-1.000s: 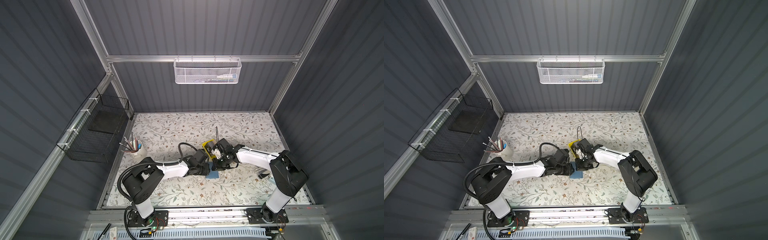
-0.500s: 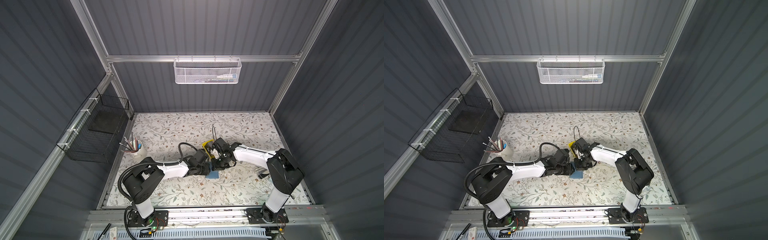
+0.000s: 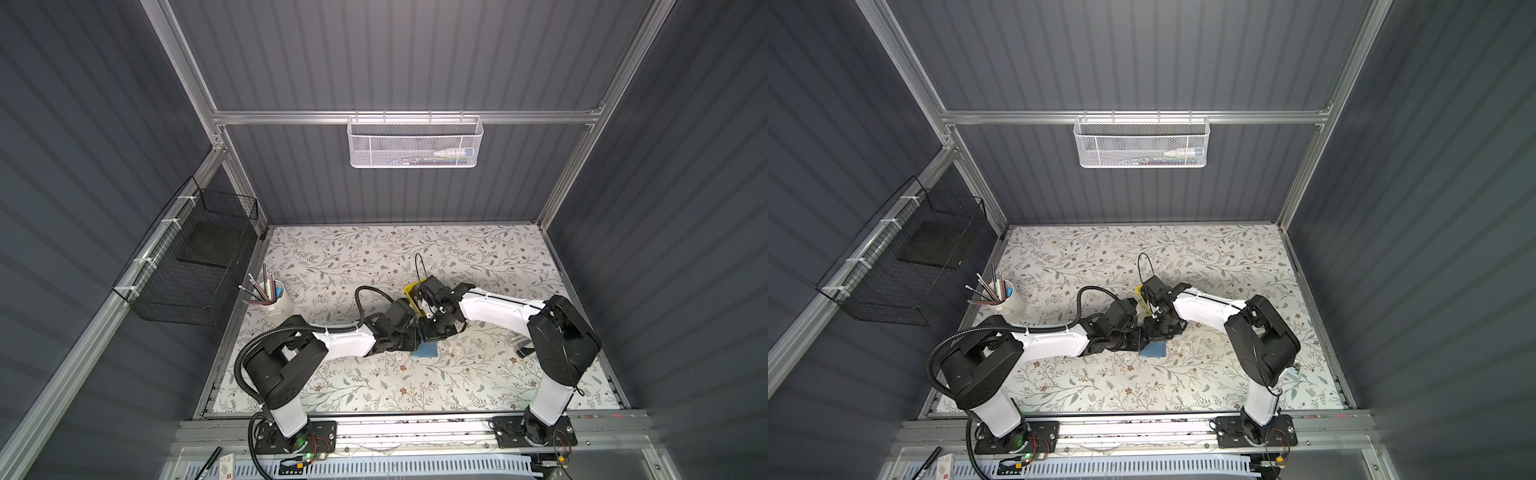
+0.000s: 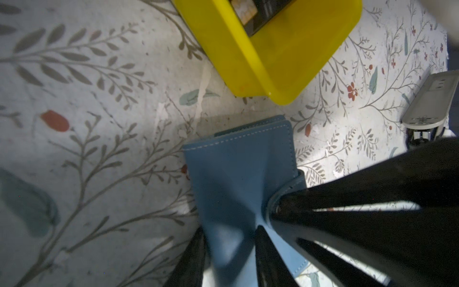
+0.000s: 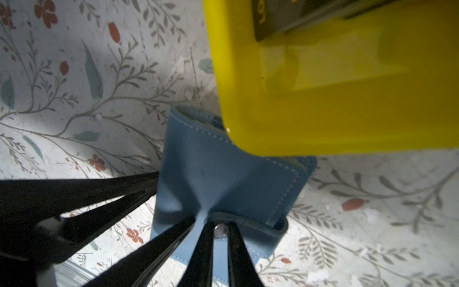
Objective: Insert credit cards into a card holder
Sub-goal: Close the button on the card holder.
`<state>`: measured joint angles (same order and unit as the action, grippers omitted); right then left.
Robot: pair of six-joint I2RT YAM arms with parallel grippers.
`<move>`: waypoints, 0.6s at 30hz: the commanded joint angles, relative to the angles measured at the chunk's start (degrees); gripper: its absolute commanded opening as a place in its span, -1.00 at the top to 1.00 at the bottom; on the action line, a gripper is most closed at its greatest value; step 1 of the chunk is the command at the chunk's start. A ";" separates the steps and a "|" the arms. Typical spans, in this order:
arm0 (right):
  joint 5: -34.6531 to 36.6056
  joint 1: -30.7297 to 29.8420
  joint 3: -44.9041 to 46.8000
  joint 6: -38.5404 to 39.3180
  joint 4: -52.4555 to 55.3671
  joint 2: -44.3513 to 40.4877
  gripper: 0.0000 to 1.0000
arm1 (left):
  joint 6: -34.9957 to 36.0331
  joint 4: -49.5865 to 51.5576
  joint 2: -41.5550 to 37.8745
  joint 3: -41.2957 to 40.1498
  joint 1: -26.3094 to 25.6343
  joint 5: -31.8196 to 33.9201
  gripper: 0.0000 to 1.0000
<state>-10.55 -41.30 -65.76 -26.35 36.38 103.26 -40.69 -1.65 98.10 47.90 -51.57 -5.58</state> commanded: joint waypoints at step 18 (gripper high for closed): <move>5.70 -1.27 -2.13 -1.07 5.25 7.16 0.74 | -1.10 -0.33 -0.46 -3.55 -1.02 -2.12 0.30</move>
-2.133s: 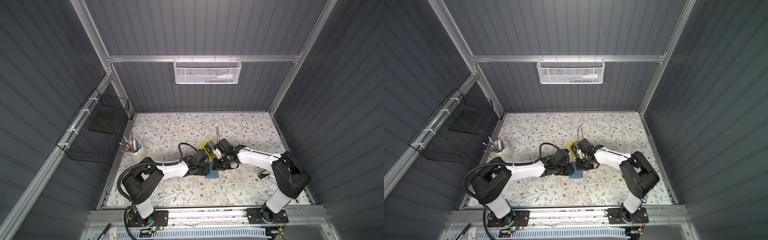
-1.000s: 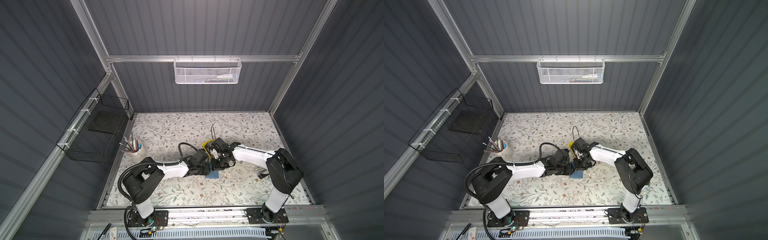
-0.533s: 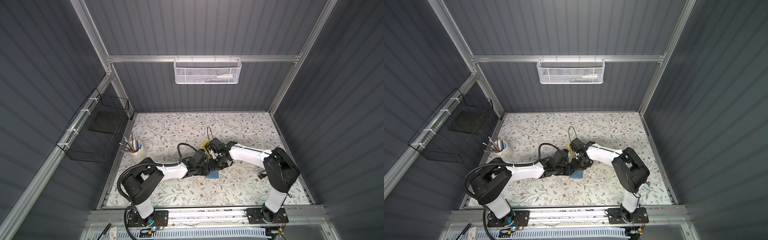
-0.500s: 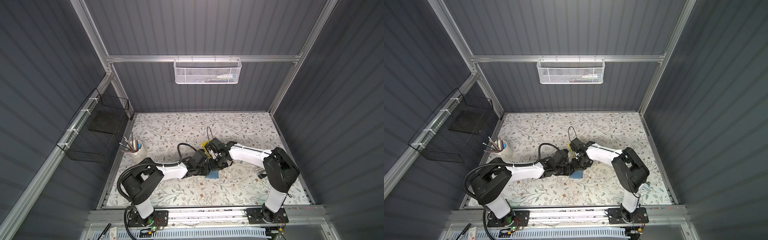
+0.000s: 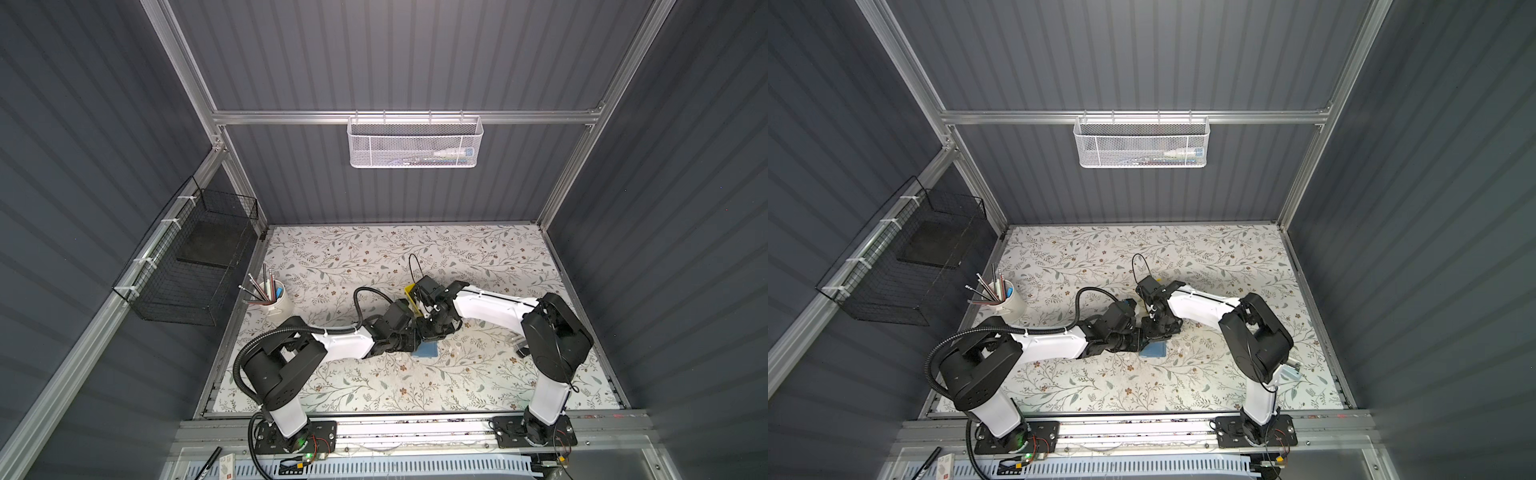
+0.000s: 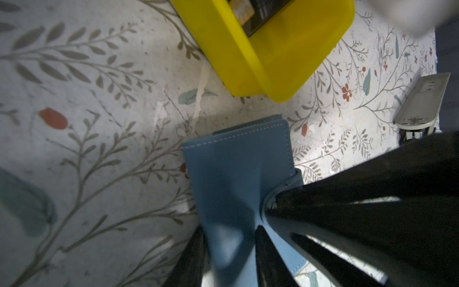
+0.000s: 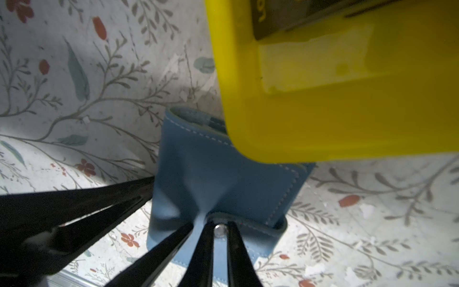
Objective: Insert credit cards into a card holder
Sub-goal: Close the button on the card holder.
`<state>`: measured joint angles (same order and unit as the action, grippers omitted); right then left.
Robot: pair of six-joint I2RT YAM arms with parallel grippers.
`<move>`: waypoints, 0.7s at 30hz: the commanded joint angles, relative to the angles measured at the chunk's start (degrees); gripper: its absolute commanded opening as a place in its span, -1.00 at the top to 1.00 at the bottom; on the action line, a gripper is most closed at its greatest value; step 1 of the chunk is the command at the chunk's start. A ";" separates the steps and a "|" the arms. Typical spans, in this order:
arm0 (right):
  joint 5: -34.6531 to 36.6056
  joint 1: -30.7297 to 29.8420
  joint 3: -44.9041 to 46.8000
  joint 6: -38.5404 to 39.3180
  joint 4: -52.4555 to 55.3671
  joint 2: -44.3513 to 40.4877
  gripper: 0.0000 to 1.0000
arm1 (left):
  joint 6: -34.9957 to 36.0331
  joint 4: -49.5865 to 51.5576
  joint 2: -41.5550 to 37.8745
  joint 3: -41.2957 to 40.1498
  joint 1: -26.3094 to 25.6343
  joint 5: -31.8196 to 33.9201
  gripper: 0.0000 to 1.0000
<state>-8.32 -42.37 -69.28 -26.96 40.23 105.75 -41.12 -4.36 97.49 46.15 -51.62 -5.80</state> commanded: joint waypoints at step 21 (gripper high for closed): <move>0.68 2.41 5.35 -0.06 -2.08 -9.67 0.72 | -0.47 4.02 -1.69 -0.94 -0.99 -1.23 0.30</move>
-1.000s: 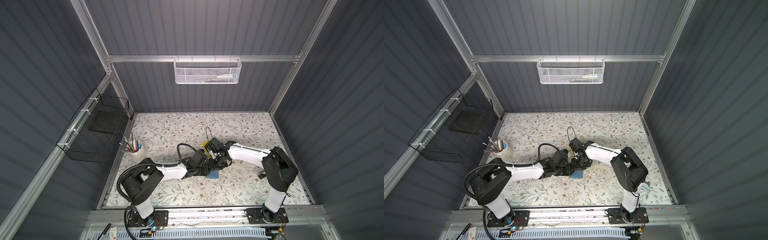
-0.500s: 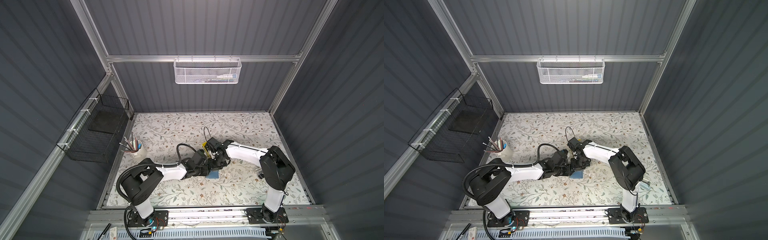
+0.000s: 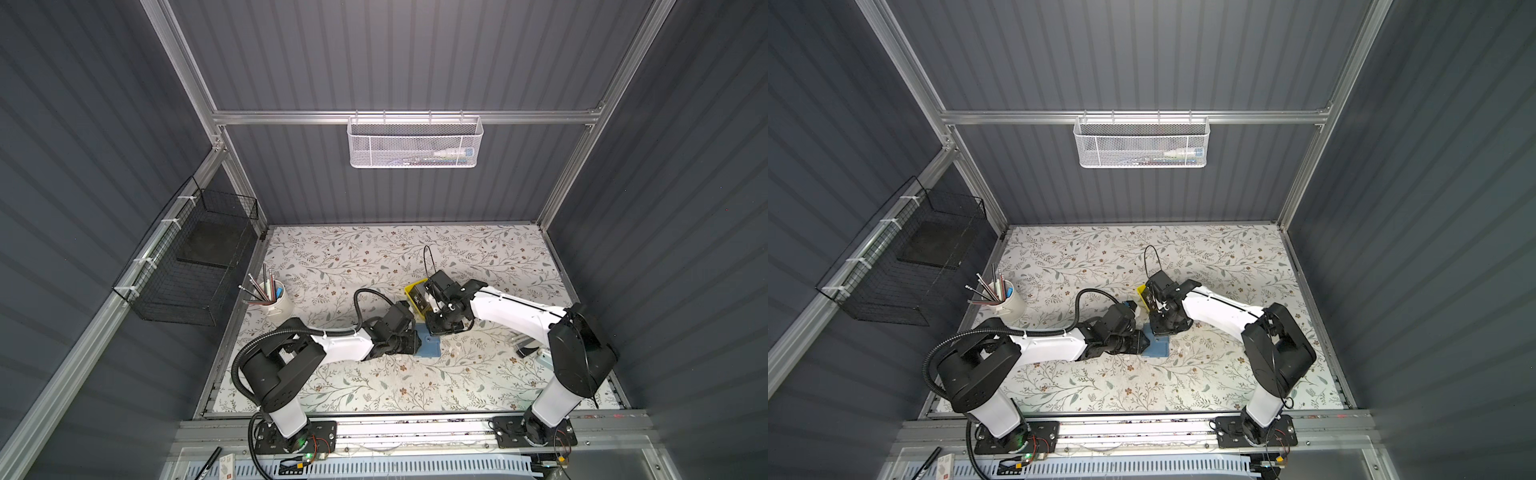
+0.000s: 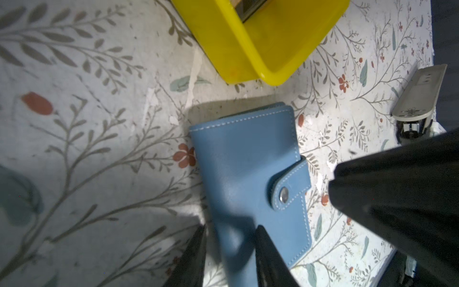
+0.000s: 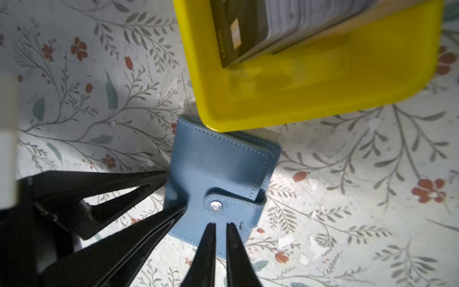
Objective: Insert credit cards into a card holder
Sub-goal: Close the button on the card holder.
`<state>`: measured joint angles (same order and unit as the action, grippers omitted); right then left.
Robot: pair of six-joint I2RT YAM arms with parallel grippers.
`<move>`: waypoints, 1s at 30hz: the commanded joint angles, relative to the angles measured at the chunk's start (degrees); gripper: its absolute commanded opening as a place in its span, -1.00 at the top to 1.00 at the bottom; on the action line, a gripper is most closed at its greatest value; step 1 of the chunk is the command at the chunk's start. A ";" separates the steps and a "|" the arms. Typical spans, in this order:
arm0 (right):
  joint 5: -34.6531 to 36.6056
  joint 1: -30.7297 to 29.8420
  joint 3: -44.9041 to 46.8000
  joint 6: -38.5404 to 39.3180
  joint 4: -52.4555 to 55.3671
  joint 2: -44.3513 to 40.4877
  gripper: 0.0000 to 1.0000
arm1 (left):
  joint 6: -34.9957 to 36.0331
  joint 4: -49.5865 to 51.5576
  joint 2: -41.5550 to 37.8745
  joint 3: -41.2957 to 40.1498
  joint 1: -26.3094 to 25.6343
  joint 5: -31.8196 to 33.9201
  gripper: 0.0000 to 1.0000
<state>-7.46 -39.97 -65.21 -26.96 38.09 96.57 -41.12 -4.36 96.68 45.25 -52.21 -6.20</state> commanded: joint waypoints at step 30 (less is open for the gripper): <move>2.19 2.67 23.50 -2.13 -11.76 -39.24 -0.62 | 4.74 19.18 -18.79 3.52 6.95 0.26 -0.98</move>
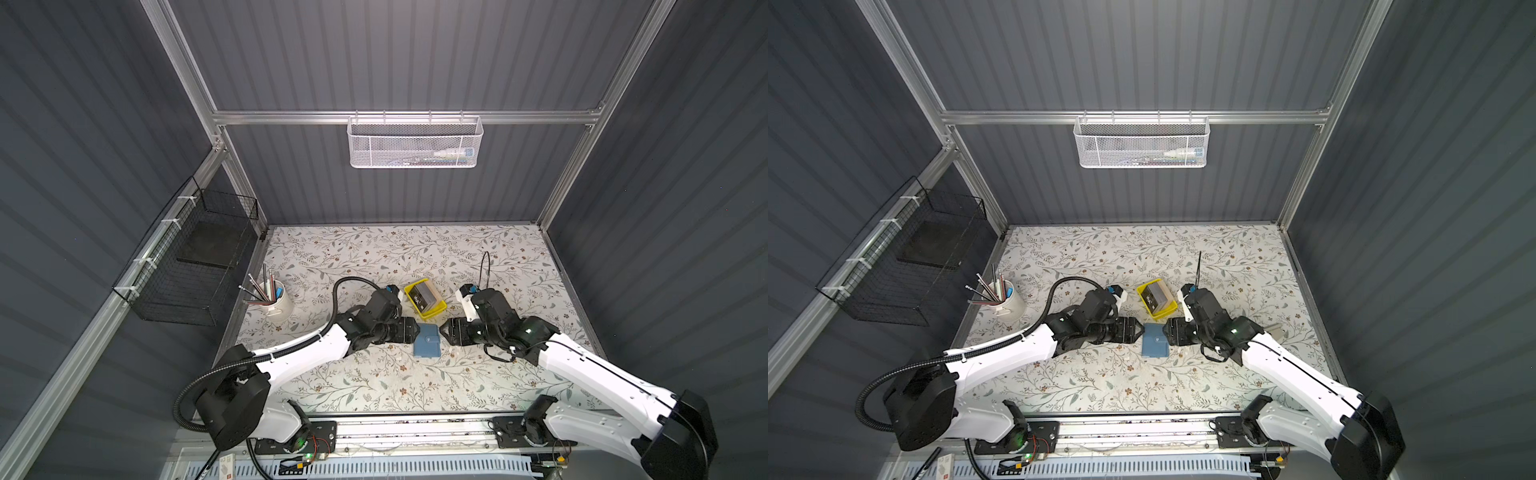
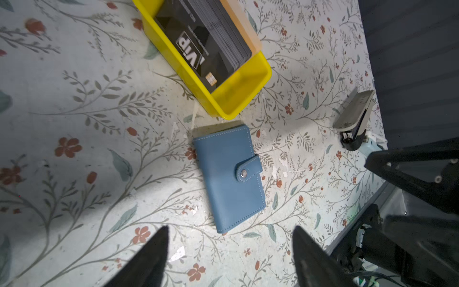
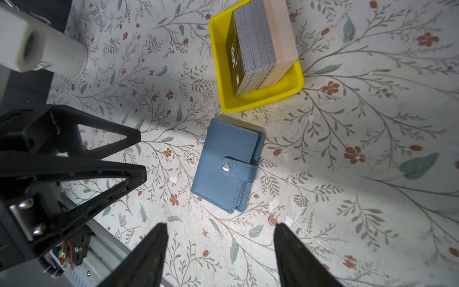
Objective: Insert credit cards into a card holder
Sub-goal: Close the button on the card holder, then reset both arms
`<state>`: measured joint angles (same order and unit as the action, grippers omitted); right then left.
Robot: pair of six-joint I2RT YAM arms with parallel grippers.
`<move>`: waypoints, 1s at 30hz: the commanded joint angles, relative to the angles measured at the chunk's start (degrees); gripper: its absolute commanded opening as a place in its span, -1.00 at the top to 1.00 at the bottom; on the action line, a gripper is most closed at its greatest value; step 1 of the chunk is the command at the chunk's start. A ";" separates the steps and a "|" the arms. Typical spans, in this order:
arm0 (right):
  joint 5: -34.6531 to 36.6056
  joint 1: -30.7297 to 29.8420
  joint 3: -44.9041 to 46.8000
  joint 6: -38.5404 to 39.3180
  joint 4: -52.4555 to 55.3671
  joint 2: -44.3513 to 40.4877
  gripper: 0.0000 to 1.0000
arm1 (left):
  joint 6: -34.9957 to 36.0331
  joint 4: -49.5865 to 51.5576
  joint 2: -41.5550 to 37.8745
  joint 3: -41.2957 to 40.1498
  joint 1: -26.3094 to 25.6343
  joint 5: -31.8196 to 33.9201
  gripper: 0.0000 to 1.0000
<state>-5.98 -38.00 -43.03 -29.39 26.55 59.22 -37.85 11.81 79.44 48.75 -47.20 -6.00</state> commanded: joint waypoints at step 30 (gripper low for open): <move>14.88 33.00 18.85 13.54 -30.29 -13.50 -0.98 | 35.34 -17.29 -10.26 -13.70 29.03 22.52 -0.99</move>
<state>10.87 -7.40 -24.64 -18.87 2.57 44.47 -8.36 2.68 69.01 36.80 -21.10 17.56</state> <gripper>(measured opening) 0.991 0.997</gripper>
